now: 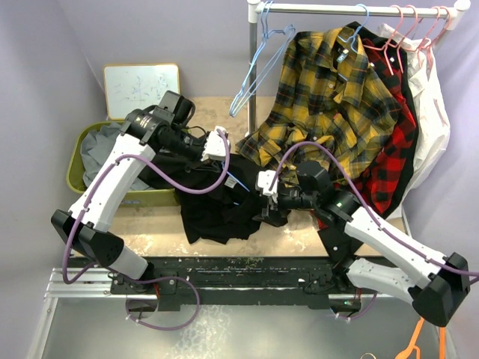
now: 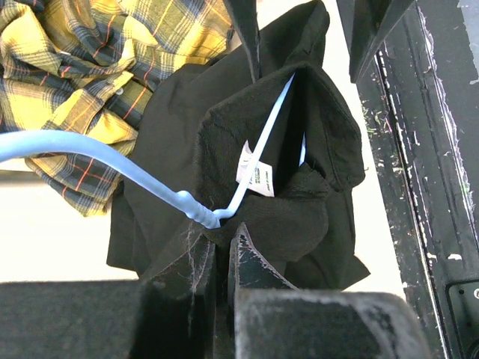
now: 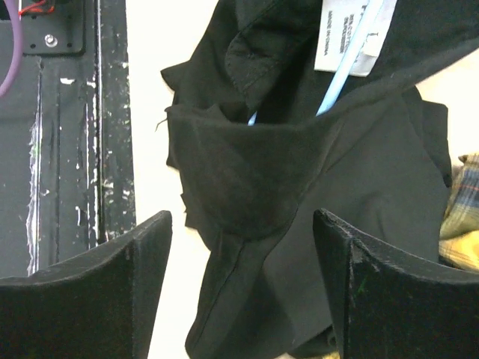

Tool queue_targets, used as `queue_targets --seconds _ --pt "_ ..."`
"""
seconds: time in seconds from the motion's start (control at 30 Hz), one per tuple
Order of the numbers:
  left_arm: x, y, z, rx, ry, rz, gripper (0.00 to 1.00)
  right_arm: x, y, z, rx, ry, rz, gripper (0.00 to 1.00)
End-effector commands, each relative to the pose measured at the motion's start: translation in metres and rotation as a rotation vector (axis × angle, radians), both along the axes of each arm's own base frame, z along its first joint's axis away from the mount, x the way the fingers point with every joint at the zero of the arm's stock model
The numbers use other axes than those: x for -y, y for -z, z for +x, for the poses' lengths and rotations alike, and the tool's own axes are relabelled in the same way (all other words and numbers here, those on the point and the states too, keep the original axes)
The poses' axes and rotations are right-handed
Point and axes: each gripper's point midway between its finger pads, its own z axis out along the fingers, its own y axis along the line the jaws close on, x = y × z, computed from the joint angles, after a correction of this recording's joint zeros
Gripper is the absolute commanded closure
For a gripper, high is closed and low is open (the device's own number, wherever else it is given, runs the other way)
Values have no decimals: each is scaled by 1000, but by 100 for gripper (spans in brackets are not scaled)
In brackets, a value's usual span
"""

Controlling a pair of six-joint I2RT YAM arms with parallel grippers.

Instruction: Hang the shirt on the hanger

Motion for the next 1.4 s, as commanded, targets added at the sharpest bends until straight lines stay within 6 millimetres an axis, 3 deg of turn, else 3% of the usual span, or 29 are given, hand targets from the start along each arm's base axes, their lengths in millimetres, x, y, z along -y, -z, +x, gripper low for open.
queue_targets --seconds 0.0,0.23,0.43,0.63,0.83,0.9,1.0,1.2,1.3,1.37 --pt "2 -21 -14 28 44 -74 100 -24 -35 10 36 -38 135 26" --pt "1 -26 -16 14 30 -73 100 -43 -37 14 -24 -63 202 60" --pt "3 -24 -14 10 26 -74 100 -52 -37 20 -61 -62 216 79" --pt "4 -19 -9 9 15 -72 100 -55 -53 28 -34 -22 278 81" --pt "5 -21 -6 16 7 -77 100 -57 -56 29 -42 -8 312 72" --pt "6 -22 -5 18 5 -80 100 -58 -54 29 -51 -13 311 77" --pt "6 -23 -5 19 4 -83 100 -60 -52 27 -52 -38 305 100" --pt "6 -19 5 19 -33 -66 100 -60 -50 27 -84 -19 308 100" --pt "-9 4 28 53 -157 48 90 -51 -42 35 -111 86 300 100" --pt "-23 15 42 75 -242 111 72 -43 -34 37 -137 156 306 100"
